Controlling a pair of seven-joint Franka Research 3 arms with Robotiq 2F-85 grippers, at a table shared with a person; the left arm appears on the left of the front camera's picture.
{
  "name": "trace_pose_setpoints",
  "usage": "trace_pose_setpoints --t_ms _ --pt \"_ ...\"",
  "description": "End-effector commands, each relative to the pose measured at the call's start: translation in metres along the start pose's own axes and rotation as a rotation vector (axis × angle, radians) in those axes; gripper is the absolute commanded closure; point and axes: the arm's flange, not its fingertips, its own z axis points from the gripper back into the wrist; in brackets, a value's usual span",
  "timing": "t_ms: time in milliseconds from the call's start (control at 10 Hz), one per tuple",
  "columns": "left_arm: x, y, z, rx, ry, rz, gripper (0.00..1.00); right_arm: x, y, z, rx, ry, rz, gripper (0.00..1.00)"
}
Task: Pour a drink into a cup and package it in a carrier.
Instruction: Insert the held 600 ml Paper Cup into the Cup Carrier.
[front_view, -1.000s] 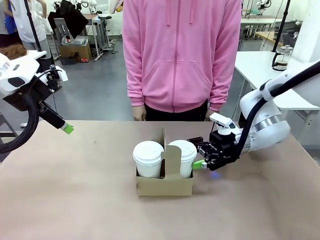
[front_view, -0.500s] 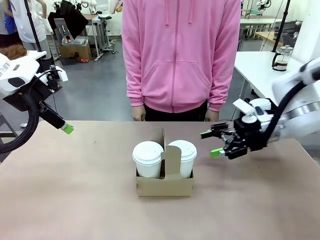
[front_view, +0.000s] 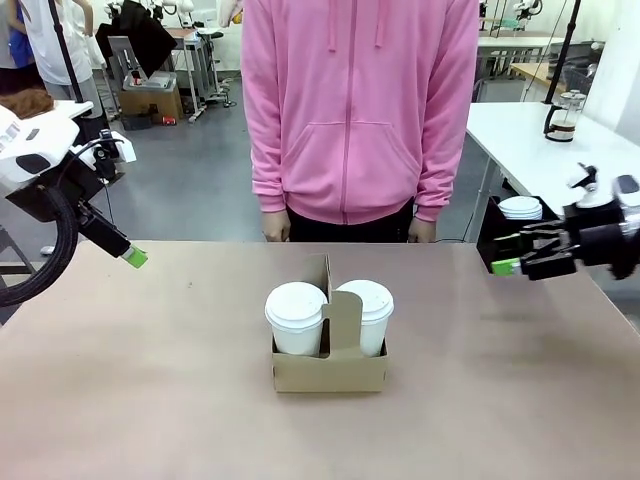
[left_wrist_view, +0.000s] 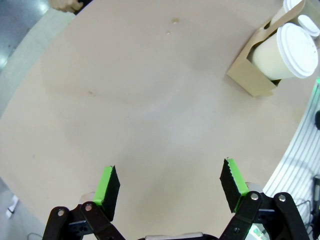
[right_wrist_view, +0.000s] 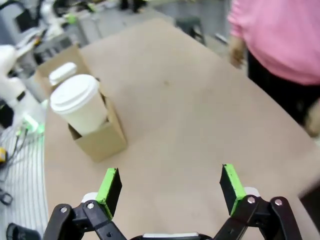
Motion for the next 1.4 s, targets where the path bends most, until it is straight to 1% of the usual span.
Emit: trace_pose_setpoints --t_ms 0,200,400,500,1300 --pt "-0.001 0.000 0.002 -0.007 -0.001 -0.001 0.00 0.002 0.019 0.025 -0.053 0.050 -0.133 0.00" --pt "-0.001 0.000 0.002 -0.007 -0.001 -0.001 0.00 -0.007 0.027 0.040 -0.119 0.077 -0.168 0.00" --pt "-0.001 0.000 0.002 -0.007 -0.001 -0.001 0.00 -0.012 0.026 0.041 -0.159 0.071 -0.206 0.00" --pt "-0.001 0.000 0.002 -0.007 -0.001 -0.001 0.00 0.001 0.003 0.041 -0.119 0.061 -0.154 0.00" --pt "-0.001 0.000 0.002 -0.007 -0.001 -0.001 0.00 0.001 0.003 0.041 -0.119 0.061 -0.154 0.00"
